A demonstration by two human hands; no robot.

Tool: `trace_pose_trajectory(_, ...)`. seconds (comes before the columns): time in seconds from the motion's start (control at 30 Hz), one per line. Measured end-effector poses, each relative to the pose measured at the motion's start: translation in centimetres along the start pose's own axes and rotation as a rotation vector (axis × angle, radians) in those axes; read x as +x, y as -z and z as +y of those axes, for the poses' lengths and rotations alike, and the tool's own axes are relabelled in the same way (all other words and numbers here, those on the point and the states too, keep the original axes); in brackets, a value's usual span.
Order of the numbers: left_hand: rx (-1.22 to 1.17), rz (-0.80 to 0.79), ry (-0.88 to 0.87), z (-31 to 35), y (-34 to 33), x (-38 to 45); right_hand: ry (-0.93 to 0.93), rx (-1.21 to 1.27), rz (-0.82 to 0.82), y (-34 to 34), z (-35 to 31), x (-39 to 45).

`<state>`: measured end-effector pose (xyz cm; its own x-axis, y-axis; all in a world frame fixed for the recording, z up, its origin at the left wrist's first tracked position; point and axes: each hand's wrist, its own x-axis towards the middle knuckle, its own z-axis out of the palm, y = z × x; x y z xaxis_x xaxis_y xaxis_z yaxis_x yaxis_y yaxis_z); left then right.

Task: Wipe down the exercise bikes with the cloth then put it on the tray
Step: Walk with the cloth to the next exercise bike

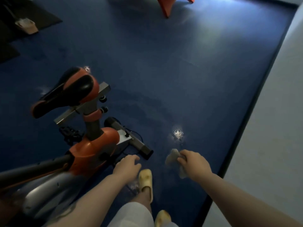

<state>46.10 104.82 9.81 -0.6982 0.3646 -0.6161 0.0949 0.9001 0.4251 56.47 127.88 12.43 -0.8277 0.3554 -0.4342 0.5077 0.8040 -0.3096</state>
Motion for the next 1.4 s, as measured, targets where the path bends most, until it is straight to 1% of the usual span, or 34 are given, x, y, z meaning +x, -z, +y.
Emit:
trace_pose_trajectory(0.23, 0.051, -0.028, -0.095, 5.8, 5.0, 10.3, -0.034, -0.013, -0.025, 5.3, -0.7, 9.9)
trace_pose_trajectory(0.37, 0.066, -0.005, -0.128, 9.5, 8.0, 15.5, 0.042, -0.080, -0.002, 9.0, -1.5, 14.8)
trace_pose_trajectory(0.5, 0.049, -0.005, -0.129, 12.5, 10.3, 20.0, 0.114, -0.035, 0.014, 12.3, -1.6, 20.3)
trace_pose_trajectory(0.67, -0.006, 0.054, -0.052, 15.7, 12.6, 27.0, 0.212, -0.085, -0.025, 16.2, -0.9, 29.6)
trace_pose_trajectory(0.87, -0.163, 0.062, 0.120, 21.0, 14.0, 34.1, 0.366, -0.182, -0.141, 21.8, 0.4, 41.0)
trace_pose_trajectory(1.03, -0.291, 0.190, 0.180, 25.5, 17.5, 38.7, 0.447, -0.258, -0.181, 26.3, -0.1, 49.0)
trace_pose_trajectory(1.13, -0.345, 0.227, 0.246, 25.1, 20.0, 40.3, 0.484, -0.302, -0.205, 27.1, -2.7, 53.3)
trace_pose_trajectory(1.3, -0.432, 0.265, 0.424, 21.0, 23.8, 43.6, 0.624, -0.363, -0.317, 26.1, -9.0, 59.6)
trace_pose_trajectory(1.4, -0.495, 0.273, 0.481, 18.4, 26.4, 45.6, 0.717, -0.415, -0.346, 25.9, -13.6, 63.3)
